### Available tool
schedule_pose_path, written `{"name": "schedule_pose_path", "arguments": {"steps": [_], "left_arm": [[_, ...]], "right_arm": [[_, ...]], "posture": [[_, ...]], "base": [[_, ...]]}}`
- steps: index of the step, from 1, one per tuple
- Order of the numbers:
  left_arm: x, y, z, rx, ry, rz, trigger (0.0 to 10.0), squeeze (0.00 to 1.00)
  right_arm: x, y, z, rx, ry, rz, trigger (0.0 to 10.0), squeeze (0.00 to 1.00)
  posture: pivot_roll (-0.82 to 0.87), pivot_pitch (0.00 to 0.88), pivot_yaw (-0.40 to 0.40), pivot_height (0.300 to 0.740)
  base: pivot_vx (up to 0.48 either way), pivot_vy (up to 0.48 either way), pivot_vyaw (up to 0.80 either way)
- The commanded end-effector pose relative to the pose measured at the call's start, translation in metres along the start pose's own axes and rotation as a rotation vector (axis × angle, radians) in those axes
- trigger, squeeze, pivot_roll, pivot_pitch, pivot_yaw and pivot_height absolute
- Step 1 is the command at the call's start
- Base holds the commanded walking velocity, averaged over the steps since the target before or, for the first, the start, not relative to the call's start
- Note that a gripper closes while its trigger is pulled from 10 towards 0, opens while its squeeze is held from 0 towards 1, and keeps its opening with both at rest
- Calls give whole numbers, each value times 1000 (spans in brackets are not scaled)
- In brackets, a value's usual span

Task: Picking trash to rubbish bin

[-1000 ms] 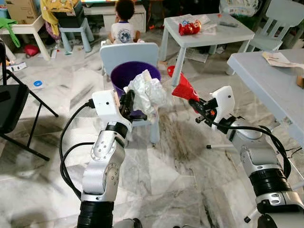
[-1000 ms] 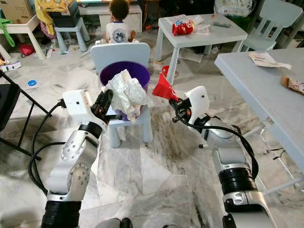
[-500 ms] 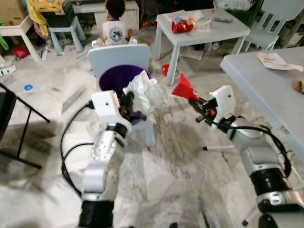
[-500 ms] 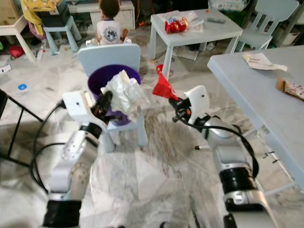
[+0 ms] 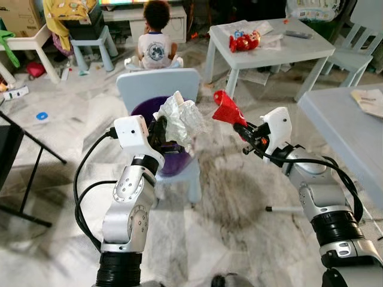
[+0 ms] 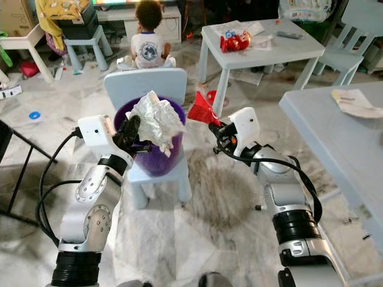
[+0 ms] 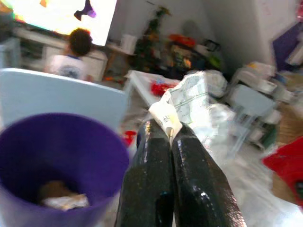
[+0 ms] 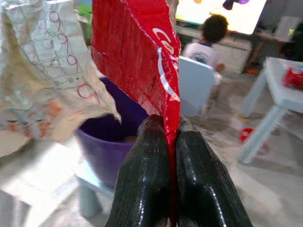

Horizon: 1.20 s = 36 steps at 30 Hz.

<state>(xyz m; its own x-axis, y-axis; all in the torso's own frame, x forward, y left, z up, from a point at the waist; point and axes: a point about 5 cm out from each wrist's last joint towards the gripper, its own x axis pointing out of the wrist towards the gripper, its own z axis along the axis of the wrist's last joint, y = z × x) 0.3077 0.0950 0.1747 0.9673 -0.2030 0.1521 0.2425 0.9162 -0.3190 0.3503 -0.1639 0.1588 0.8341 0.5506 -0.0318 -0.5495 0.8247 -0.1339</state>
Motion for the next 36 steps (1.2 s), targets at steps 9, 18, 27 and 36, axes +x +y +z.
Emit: {"name": "schedule_pose_path", "arguments": {"steps": [9, 18, 27, 36], "left_arm": [[0, -2, 2, 1, -10, -7, 0, 0], [0, -2, 1, 1, -7, -6, 0, 0], [1, -2, 1, 0, -7, -5, 0, 0], [0, -2, 0, 1, -2, -1, 0, 0]], "right_arm": [[0, -1, 5, -2, -22, -2, 0, 0], [2, 0, 6, -5, -27, 6, 0, 0], [2, 0, 6, -5, -27, 7, 0, 0], [1, 2, 5, -4, -26, 10, 0, 0]], "posture": [[35, 119, -60, 740], [37, 113, -63, 740], [36, 114, -64, 740], [35, 117, -64, 740]], "base": [[446, 0, 0], [447, 0, 0], [447, 0, 0], [442, 0, 0]]}}
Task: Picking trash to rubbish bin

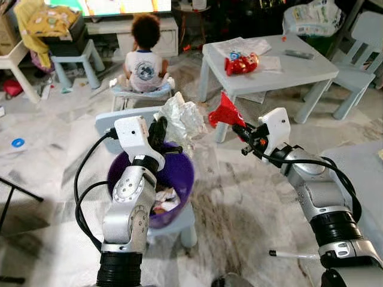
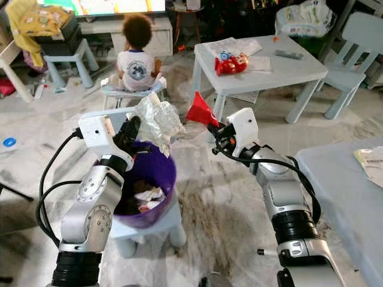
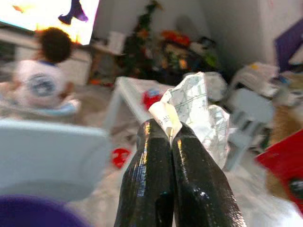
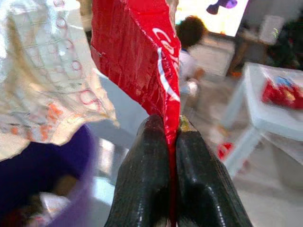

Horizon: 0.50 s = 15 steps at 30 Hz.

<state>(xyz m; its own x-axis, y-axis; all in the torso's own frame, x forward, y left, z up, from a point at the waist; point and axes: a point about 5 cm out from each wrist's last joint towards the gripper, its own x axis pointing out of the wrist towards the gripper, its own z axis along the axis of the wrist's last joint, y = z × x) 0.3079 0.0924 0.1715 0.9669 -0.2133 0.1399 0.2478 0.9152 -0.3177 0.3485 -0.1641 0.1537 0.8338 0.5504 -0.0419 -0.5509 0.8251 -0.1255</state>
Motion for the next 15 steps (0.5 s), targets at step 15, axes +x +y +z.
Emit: {"name": "schedule_pose_path", "arguments": {"steps": [15], "left_arm": [[-4, 5, 4, 10, -28, 28, 0, 0]], "right_arm": [[2, 2, 9, -28, -33, 19, 0, 0]], "posture": [[35, 119, -66, 740]], "base": [[167, 0, 318]]}}
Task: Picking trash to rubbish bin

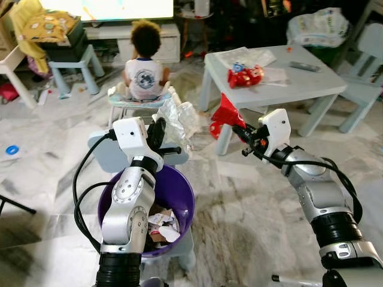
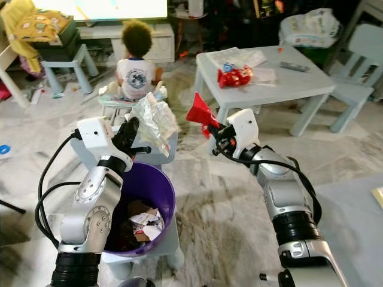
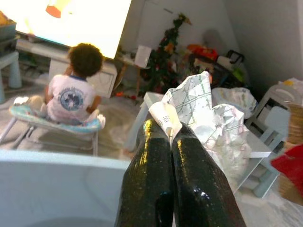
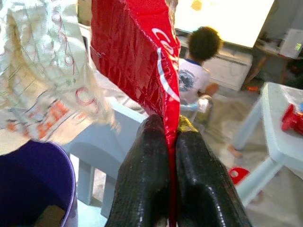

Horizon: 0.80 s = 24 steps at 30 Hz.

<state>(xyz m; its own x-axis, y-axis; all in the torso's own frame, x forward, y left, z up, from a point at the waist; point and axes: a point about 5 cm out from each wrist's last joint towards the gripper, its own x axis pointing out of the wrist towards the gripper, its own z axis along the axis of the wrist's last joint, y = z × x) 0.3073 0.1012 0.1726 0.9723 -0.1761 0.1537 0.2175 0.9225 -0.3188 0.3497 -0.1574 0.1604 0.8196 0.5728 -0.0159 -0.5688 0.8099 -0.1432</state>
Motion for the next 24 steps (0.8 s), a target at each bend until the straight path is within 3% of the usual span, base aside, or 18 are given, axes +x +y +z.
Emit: {"name": "schedule_pose_path", "arguments": {"steps": [1, 7, 13, 14, 17, 18, 23, 24], "left_arm": [[-1, -3, 0, 6, -2, -3, 0, 0], [-1, -2, 1, 8, -3, -1, 0, 0], [-6, 11, -4, 59, 31, 76, 0, 0], [-9, 21, -9, 85, 67, 137, 0, 0], [-12, 30, -15, 93, 109, 197, 0, 0], [-17, 43, -25, 80, 175, 287, 0, 0], [-28, 60, -44, -2, 305, 408, 0, 0], [-32, 61, -53, -24, 371, 423, 0, 0]], "right_arm": [[-2, -2, 1, -10, -4, -3, 0, 0], [-1, -3, 2, -9, -4, -5, 0, 0], [-2, -4, 1, -9, -2, -11, 0, 0], [-3, -4, 1, -9, -2, -13, 0, 0], [-3, -4, 1, -8, -2, -15, 0, 0], [-3, -4, 1, -8, -3, -16, 0, 0], [-3, -5, 1, -9, -4, -22, 0, 0], [-4, -6, 1, -10, -3, -24, 0, 0]], "posture": [[35, 119, -66, 740], [36, 119, -66, 740], [36, 121, -65, 740], [40, 122, -64, 740], [40, 122, -64, 740], [40, 122, -64, 740], [39, 122, -65, 740], [39, 122, -65, 740]], "base": [[0, 0, 513], [0, 0, 0], [0, 0, 0], [0, 0, 0], [0, 0, 0], [0, 0, 0], [0, 0, 0], [0, 0, 0]]}}
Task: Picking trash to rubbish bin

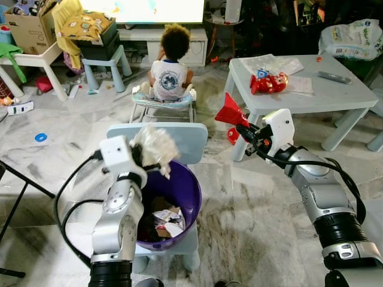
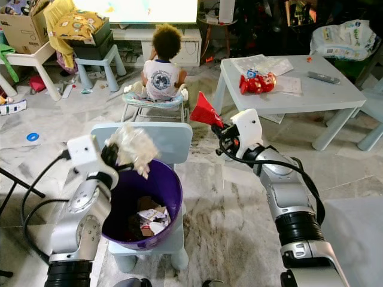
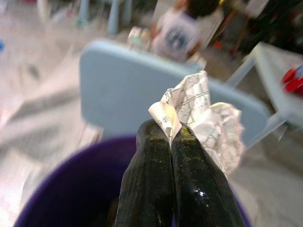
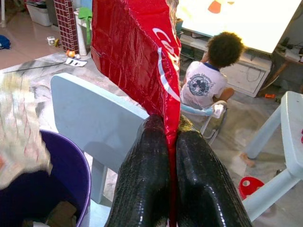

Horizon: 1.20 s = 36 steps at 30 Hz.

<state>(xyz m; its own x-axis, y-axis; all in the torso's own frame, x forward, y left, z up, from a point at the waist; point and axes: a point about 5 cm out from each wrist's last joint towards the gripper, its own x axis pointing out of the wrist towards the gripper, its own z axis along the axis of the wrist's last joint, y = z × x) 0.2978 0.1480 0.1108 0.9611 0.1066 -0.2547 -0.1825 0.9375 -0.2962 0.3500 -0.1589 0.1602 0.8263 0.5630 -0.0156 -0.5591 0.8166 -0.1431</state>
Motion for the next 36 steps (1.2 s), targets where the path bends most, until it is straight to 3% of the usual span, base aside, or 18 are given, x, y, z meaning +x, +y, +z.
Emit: {"name": "schedule_pose_path", "arguments": {"steps": [1, 7, 8, 9, 10, 11, 12, 36], "left_arm": [[-1, 1, -13, -13, 78, 15, 0, 0], [-11, 9, -41, -52, 255, 37, 0, 0], [-12, 10, -47, -64, 288, 35, 2118, 0], [-12, 10, -47, -64, 288, 35, 2118, 0], [-12, 10, -49, -62, 304, 21, 5333, 494], [-12, 9, -49, -57, 307, 14, 10000, 925], [-12, 8, -48, -54, 306, 10, 10000, 1000], [-13, 9, -48, -7, 346, 17, 10000, 1000]], "right_arm": [[-3, -5, 2, -11, -5, -12, 0, 0], [-6, -6, 0, -12, -1, -17, 0, 0], [-6, -5, 0, -12, 0, -16, 0, 0], [-6, -5, 0, -12, 0, -16, 0, 0], [-5, -4, 0, -12, 0, -14, 0, 0], [-5, -4, 0, -12, -1, -13, 0, 0], [-5, -4, 0, -13, -1, -13, 0, 0], [-4, -4, 0, -14, -3, -20, 0, 0]], "posture": [[39, 122, -65, 740], [41, 125, -61, 740], [42, 125, -62, 740], [42, 125, -62, 740], [41, 124, -63, 740], [41, 124, -63, 740], [41, 124, -63, 740], [45, 119, -57, 740]], "base": [[0, 0, 0], [0, 0, 0], [0, 0, 0], [0, 0, 0], [0, 0, 0], [0, 0, 0], [0, 0, 0], [0, 0, 0]]}}
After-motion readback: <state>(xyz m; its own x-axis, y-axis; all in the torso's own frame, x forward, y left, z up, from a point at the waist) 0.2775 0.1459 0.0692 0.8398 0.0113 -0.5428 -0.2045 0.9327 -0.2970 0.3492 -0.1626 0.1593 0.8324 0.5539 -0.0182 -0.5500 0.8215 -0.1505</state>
